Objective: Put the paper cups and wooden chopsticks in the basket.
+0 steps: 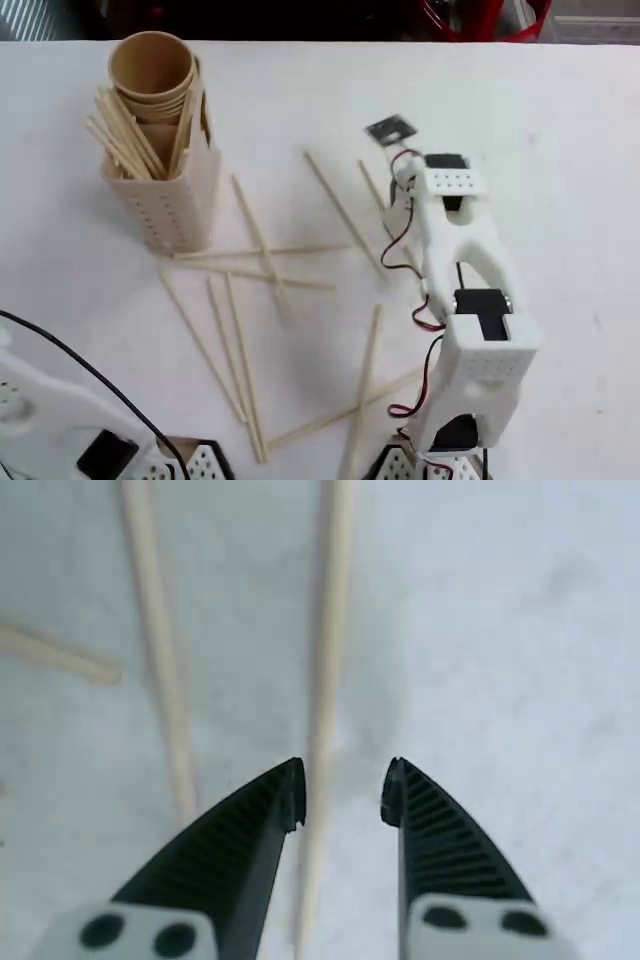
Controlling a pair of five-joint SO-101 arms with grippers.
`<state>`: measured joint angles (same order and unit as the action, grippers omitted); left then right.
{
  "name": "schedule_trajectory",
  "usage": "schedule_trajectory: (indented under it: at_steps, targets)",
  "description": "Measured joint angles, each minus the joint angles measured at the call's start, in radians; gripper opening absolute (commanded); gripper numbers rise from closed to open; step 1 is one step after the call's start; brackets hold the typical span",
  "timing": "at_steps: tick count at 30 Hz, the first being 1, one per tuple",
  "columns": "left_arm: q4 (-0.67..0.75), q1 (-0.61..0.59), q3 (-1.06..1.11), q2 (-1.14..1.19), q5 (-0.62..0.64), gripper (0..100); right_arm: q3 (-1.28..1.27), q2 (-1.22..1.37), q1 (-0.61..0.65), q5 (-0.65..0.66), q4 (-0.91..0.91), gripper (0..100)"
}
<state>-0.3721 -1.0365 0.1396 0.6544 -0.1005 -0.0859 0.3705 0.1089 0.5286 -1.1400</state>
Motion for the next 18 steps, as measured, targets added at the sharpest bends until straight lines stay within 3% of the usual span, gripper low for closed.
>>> schedule_trajectory:
  at_steps: [4, 11, 15, 18]
  targets:
    - [0.0, 0.0, 0.0, 0.0, 0.0, 24, -0.025, 0.0, 0.032, -0.003, 0.031, 13.8]
    - [0.0, 0.0, 0.0, 0.0, 0.0, 24, -0.026, 0.021, -0.018, -0.008, 0.06, 13.5]
    - [0.0, 0.0, 0.0, 0.0, 0.0, 24, -0.009, 0.072, -0.023, 0.005, 0.063, 1.8]
    - [0.0, 0.0, 0.0, 0.0, 0.0, 24, 0.008, 0.08, -0.035, 0.003, 0.072, 2.1]
